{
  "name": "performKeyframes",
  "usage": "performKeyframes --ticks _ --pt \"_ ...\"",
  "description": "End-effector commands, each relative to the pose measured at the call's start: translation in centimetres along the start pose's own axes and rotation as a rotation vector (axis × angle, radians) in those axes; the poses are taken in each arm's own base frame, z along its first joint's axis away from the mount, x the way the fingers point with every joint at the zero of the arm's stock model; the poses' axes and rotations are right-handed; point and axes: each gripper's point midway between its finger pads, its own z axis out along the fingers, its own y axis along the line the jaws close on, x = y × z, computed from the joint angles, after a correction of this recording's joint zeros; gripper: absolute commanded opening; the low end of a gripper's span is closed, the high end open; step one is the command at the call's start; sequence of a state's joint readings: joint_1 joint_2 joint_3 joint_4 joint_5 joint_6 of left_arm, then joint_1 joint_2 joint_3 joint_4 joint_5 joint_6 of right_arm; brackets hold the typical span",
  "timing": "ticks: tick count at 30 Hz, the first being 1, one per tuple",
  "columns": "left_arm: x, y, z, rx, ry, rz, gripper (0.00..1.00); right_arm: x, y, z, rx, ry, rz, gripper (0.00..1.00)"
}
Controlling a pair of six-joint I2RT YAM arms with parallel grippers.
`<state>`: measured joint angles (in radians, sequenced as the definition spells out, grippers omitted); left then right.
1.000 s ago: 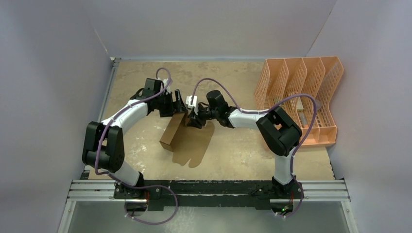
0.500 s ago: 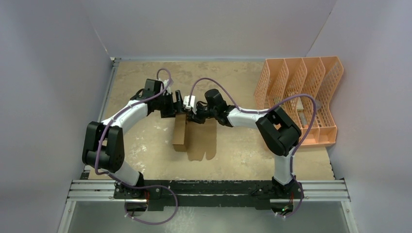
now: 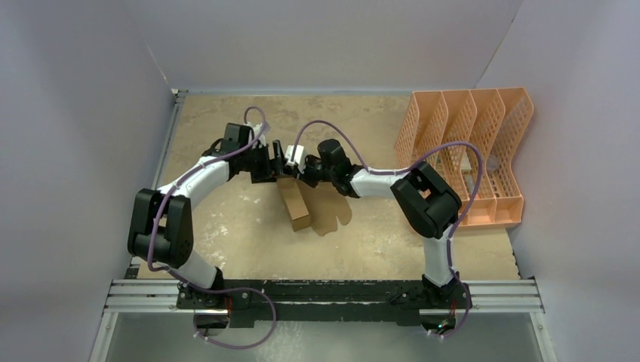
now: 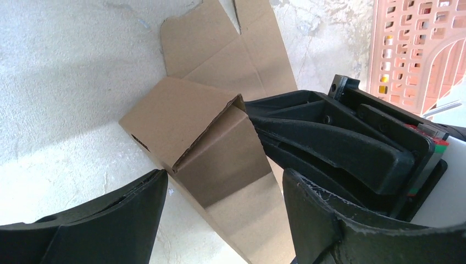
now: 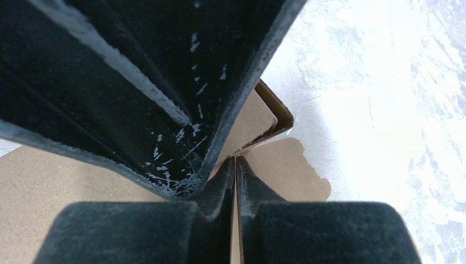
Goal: Fold the paper box
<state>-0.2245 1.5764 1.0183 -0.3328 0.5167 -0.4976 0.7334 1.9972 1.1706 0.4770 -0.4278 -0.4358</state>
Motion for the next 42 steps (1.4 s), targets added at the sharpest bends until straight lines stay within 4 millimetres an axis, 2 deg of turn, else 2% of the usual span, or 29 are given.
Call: performKeyframes --ticks 1,5,10,17,23,26,28,31,34,38,42 --pt "-1.5 -1.9 -0.1 0.085 -0.041 0.043 0.76 -4.6 -0.4 0.8 0.03 -0.133 -0.019 0.07" --pt "-2.7 -1.1 -1.0 0.028 -0.083 0.058 0.75 -5.3 0.2 0.9 0.027 -0.169 0.022 0.1" --pt "-5.3 0.3 -3.3 -0.014 -0.215 0.005 0.76 -5.2 0.4 1.0 0.057 -0.186 0.057 0.1" --pt "-6.6 1.4 -3.9 -0.044 -0.307 -0.069 0.76 -5.0 0.5 1.4 0.071 -0.182 0.065 0.11" --pt "-8.3 2.3 -5.6 -0.128 -0.396 -0.073 0.76 -5.0 0.1 1.5 0.092 -0.177 0.066 0.11" --pt "-8.9 3.1 -6.4 -0.165 -0.425 -0.081 0.76 -4.7 0.0 0.8 0.104 -0.157 0.083 0.11" --pt "-9.3 3.4 -6.8 -0.194 -0.434 -0.077 0.76 -4.5 -1.2 -0.5 0.139 -0.146 0.09 0.11" --pt "-9.6 3.5 -6.7 -0.204 -0.429 -0.071 0.76 -4.1 -3.2 -2.5 0.169 -0.137 0.103 0.16" --pt "-9.5 3.3 -6.0 -0.173 -0.403 -0.07 0.76 -3.7 -5.2 -3.7 0.171 -0.13 0.097 0.23" --pt "-10.2 3.0 -4.7 -0.133 -0.385 -0.06 0.76 -3.1 -6.5 -3.3 0.133 -0.092 0.092 0.31" --pt "-12.1 3.1 -2.6 -0.097 -0.356 -0.031 0.76 -2.7 -6.2 -3.0 0.115 -0.094 0.096 0.38"
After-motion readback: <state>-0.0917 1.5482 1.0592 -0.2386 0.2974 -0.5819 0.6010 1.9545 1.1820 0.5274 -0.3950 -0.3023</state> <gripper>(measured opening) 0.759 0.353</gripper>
